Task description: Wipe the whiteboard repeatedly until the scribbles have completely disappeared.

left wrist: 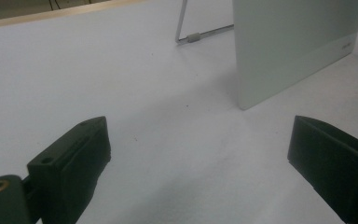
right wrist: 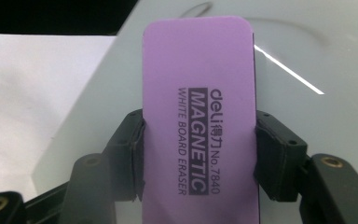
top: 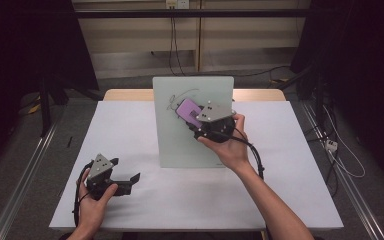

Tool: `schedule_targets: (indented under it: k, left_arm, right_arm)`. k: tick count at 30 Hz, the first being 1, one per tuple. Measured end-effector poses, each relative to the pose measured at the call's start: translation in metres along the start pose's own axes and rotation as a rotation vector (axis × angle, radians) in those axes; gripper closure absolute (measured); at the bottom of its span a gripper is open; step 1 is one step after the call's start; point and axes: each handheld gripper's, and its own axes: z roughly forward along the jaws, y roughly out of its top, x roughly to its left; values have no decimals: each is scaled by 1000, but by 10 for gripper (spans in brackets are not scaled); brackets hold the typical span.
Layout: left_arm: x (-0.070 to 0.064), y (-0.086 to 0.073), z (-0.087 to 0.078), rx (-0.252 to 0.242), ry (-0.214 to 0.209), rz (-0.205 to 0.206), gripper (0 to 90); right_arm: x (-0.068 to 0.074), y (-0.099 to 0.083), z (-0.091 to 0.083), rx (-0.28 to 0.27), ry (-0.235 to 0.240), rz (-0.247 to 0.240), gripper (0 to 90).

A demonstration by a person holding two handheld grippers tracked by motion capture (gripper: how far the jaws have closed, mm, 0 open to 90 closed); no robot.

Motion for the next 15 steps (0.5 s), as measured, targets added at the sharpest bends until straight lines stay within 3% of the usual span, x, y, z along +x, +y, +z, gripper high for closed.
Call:
schedule_targets:
  k: [3,15]
  left_arm:
    - [0,-1,1,4,0,-8,57]
    - [0,0,0,0,0,-3,57]
  right_arm:
    - [14,-4,9,19,33,-14,421]
    - [43,-18,28,69,140,-25,420]
